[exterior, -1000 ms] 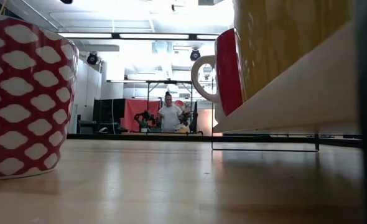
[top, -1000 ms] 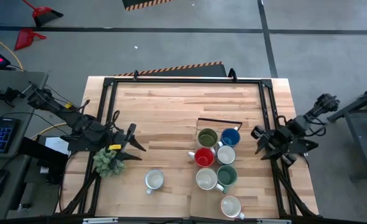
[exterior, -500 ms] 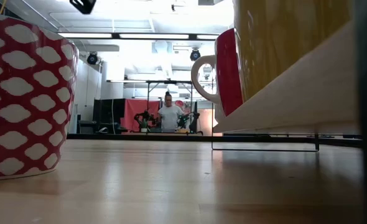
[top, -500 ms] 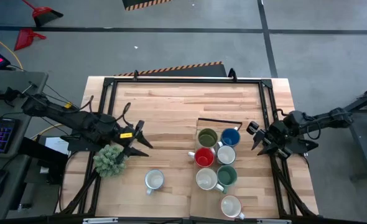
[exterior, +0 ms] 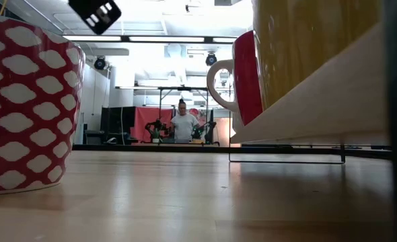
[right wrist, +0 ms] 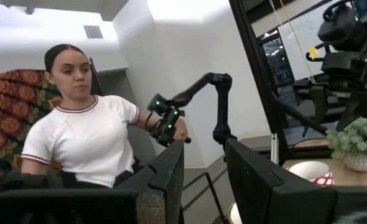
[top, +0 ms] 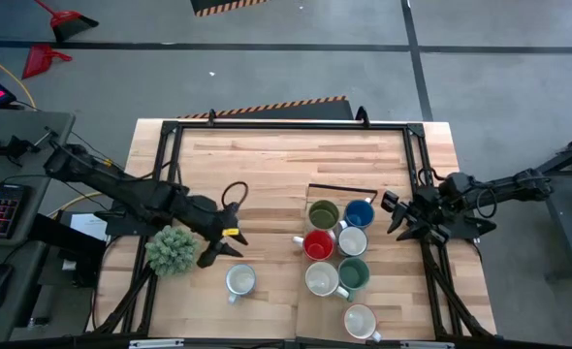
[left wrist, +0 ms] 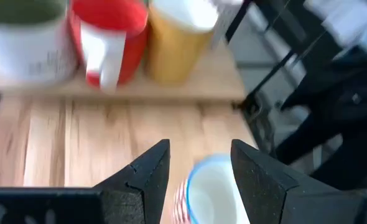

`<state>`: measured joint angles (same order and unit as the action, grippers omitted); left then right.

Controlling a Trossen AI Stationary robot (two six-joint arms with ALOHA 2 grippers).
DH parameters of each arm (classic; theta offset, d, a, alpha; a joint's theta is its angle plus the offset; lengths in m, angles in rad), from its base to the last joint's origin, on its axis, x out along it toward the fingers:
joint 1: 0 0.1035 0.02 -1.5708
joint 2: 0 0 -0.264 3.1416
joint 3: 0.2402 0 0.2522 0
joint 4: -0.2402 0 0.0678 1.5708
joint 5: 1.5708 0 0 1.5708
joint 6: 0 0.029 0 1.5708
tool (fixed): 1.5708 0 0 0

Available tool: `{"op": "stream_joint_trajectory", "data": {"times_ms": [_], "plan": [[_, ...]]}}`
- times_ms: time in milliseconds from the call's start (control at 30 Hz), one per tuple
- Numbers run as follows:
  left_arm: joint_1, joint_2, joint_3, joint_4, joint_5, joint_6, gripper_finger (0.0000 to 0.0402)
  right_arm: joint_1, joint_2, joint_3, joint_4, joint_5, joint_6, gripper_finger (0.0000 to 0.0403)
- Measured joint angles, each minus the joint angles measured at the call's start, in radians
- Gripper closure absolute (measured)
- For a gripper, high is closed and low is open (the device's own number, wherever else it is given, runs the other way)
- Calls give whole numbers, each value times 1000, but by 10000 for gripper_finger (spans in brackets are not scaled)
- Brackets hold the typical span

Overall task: Place coffee mugs
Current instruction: Put the red and white mug on the shelf

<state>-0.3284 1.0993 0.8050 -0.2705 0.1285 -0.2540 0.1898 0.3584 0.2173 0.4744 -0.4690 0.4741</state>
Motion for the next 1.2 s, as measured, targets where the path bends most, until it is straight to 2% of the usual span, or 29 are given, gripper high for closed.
{"op": "stream_joint_trajectory", "data": {"times_ms": [100, 200, 433, 600, 867, 1200], "plan": [[-33, 27, 72, -159, -39, -35, 243, 0, 0, 0, -15, 0, -3, 295], [-66, 50, 114, -239, -80, -110, 243, 0, 0, 0, -30, 1, -41, 295], [-136, 116, 133, -257, -146, -302, 243, 0, 0, 0, -39, 2, -71, 295], [-171, 192, 133, -277, -153, -389, 243, 0, 0, 0, -56, 2, -71, 295], [-191, 302, 134, -351, -138, -458, 243, 0, 0, 0, -75, 1, -51, 295], [-190, 359, 134, -327, -122, -520, 243, 0, 0, 0, -91, -2, -32, 295]]}}
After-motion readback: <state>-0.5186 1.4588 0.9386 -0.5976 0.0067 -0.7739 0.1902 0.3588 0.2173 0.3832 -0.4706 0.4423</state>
